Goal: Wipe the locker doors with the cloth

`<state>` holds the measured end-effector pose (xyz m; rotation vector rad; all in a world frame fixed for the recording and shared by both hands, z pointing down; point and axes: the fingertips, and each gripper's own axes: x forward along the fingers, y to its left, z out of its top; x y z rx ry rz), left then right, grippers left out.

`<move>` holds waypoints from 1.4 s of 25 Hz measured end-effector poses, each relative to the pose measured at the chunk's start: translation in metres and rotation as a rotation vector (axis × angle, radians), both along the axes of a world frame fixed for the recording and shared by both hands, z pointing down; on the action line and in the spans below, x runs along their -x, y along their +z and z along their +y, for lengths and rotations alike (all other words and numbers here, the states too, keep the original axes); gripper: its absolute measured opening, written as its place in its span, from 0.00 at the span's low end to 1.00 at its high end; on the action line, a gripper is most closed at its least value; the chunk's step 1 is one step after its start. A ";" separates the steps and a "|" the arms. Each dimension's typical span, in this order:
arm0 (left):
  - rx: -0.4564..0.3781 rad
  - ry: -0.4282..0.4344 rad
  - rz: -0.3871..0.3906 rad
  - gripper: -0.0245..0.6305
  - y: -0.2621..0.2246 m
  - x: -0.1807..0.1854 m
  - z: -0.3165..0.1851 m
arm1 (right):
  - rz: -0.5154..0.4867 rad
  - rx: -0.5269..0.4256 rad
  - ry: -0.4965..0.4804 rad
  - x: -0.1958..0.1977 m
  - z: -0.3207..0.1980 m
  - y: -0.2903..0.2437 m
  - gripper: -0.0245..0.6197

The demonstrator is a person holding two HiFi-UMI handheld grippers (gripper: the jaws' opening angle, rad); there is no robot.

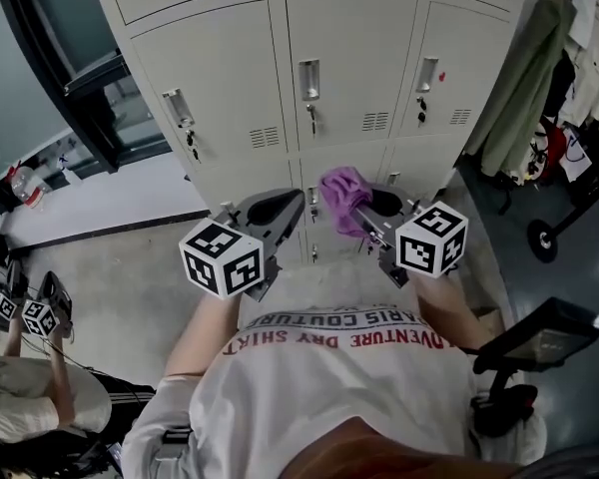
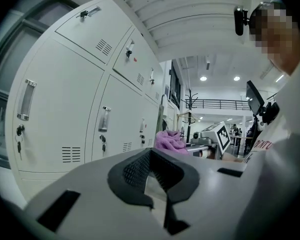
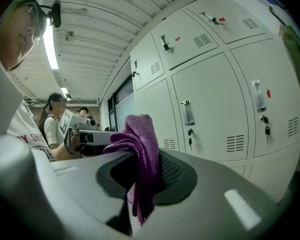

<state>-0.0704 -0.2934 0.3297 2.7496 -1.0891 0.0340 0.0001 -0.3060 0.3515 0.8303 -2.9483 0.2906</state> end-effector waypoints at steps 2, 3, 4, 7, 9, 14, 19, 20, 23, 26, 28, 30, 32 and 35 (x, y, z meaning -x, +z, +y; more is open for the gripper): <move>0.001 -0.003 0.001 0.04 -0.001 0.002 -0.012 | 0.002 0.008 -0.001 0.002 -0.011 0.003 0.11; 0.001 -0.002 0.002 0.04 -0.002 0.002 -0.017 | 0.002 0.011 0.000 0.002 -0.017 0.004 0.11; 0.001 -0.001 0.002 0.04 -0.002 0.002 -0.022 | 0.001 0.014 0.001 0.002 -0.022 0.004 0.11; 0.006 0.000 0.005 0.04 -0.001 0.001 -0.035 | -0.011 0.012 0.011 -0.001 -0.039 -0.001 0.11; 0.009 -0.002 0.004 0.04 -0.003 0.002 -0.043 | -0.041 -0.016 0.018 -0.003 -0.052 -0.016 0.11; 0.022 -0.012 0.007 0.04 -0.003 0.008 -0.059 | -0.142 -0.168 0.023 -0.003 -0.085 -0.095 0.11; 0.044 -0.040 0.013 0.04 -0.001 0.020 -0.072 | -0.230 -0.285 0.020 0.009 -0.116 -0.171 0.11; 0.043 -0.045 0.012 0.04 -0.002 0.022 -0.074 | -0.248 -0.301 0.016 0.013 -0.122 -0.185 0.11; 0.037 -0.062 0.005 0.04 -0.006 0.029 -0.081 | -0.281 -0.329 0.006 0.024 -0.142 -0.216 0.11; 0.040 -0.075 -0.005 0.04 -0.007 0.037 -0.087 | -0.299 -0.319 -0.005 0.042 -0.164 -0.227 0.11; 0.045 -0.088 -0.008 0.04 -0.006 0.045 -0.091 | -0.293 -0.310 0.007 0.055 -0.183 -0.225 0.11; 0.047 -0.107 -0.011 0.04 -0.006 0.054 -0.094 | -0.290 -0.282 0.027 0.066 -0.203 -0.218 0.11; 0.046 -0.126 -0.013 0.04 -0.006 0.062 -0.097 | -0.287 -0.250 0.055 0.072 -0.221 -0.209 0.11; 0.044 -0.146 -0.010 0.04 -0.006 0.071 -0.099 | -0.283 -0.231 0.092 0.078 -0.238 -0.199 0.11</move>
